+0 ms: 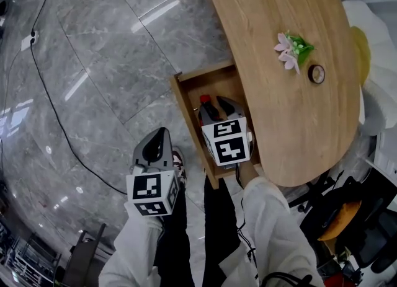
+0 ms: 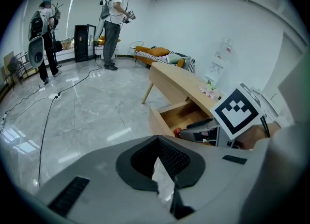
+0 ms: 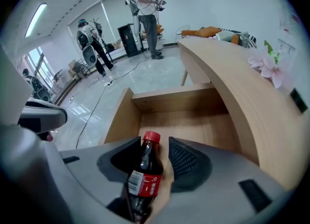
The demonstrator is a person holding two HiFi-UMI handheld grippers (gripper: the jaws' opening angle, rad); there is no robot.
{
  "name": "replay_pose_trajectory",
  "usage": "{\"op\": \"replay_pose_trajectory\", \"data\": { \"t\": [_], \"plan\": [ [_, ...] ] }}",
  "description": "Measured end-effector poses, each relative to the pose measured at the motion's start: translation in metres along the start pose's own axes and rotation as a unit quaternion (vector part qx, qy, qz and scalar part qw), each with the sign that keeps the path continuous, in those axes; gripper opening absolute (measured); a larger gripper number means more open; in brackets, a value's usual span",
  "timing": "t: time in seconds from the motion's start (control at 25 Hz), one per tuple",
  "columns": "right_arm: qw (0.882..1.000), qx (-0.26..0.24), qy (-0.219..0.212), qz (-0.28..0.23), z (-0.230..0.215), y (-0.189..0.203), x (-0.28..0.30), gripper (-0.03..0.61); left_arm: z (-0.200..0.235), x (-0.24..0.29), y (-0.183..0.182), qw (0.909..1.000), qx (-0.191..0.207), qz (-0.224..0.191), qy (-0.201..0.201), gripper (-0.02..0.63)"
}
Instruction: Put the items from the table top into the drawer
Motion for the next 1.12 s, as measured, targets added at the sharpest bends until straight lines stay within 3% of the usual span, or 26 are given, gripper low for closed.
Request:
{"op": "replay_pose_trajectory", "data": {
  "t": [0.48, 0.76, 1.12],
  "plan": [
    [0.998, 0.045, 0.013, -0.052, -0.001, 0.013, -0.054, 0.219, -0.009, -0.015, -0.009, 0.9999, 0.011, -0.012, 0.005, -0.006],
    [0.993, 0.06, 0.021, -0.096, 0.003, 0.009, -0.106, 0.216, -0.032, -0.046, -0.035, 0.9992, 0.012, -0.035, 0.018, -0.006],
    [0.976, 0.114, 0.071, -0.17, 0.003, 0.017, -0.202, 0.109, -0.071, -0.095, -0.066, 0.997, 0.04, -0.059, 0.03, -0.006]
  ]
}}
Point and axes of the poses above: the fingertips, and each gripper's own axes: x forward along the fingers, z to its left, y out of its underside, the point moved 1 cm from there along -x, backward along the fingers, and after that the axes turned 7 degrees about z, right-handed, at the moved point
